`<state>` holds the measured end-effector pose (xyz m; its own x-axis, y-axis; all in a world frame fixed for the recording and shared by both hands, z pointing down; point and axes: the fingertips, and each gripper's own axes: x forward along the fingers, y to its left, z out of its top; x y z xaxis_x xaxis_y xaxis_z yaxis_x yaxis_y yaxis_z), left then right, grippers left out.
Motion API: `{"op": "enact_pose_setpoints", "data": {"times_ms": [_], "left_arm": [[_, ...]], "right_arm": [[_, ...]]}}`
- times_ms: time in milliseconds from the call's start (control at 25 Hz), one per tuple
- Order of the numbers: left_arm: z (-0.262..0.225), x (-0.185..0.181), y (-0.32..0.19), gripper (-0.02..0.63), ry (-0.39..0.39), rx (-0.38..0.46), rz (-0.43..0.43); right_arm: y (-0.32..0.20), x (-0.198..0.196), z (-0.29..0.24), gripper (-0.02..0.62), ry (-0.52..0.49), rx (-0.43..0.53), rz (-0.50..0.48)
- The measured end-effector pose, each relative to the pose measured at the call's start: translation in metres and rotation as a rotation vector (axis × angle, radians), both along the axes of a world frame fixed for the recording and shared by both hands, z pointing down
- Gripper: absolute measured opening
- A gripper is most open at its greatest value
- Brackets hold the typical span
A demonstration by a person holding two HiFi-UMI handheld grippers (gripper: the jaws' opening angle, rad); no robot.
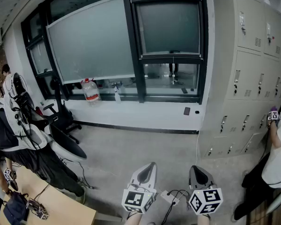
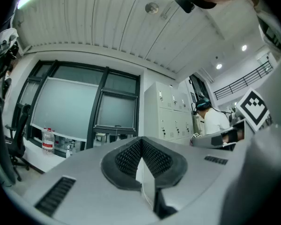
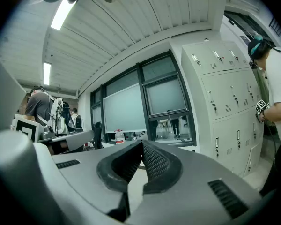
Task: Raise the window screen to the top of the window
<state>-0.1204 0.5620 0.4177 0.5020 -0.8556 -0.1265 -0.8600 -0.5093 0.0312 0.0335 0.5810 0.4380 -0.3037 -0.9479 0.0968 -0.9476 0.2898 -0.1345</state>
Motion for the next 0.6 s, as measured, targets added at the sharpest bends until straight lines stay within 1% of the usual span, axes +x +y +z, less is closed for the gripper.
{"op": "enact_pose_setpoints", "data": {"times_ms": [240, 360, 600], "left_arm": [[0.009, 0.016, -0.001, 0.003, 0.043, -0.035, 0.006], [0.015, 0.023, -0.002, 0.003, 0.042, -0.046, 0.001], [0.018, 0.036, -0.012, 0.003, 0.012, -0.051, -0.019]], "right_arm": [[0.001, 0.016, 0.002, 0.006, -0.013, -0.003, 0.001], [0.000, 0.025, 0.003, 0.006, -0.006, -0.004, -0.002], [-0.005, 0.037, 0.007, 0.006, -0.013, -0.018, -0.061]]}}
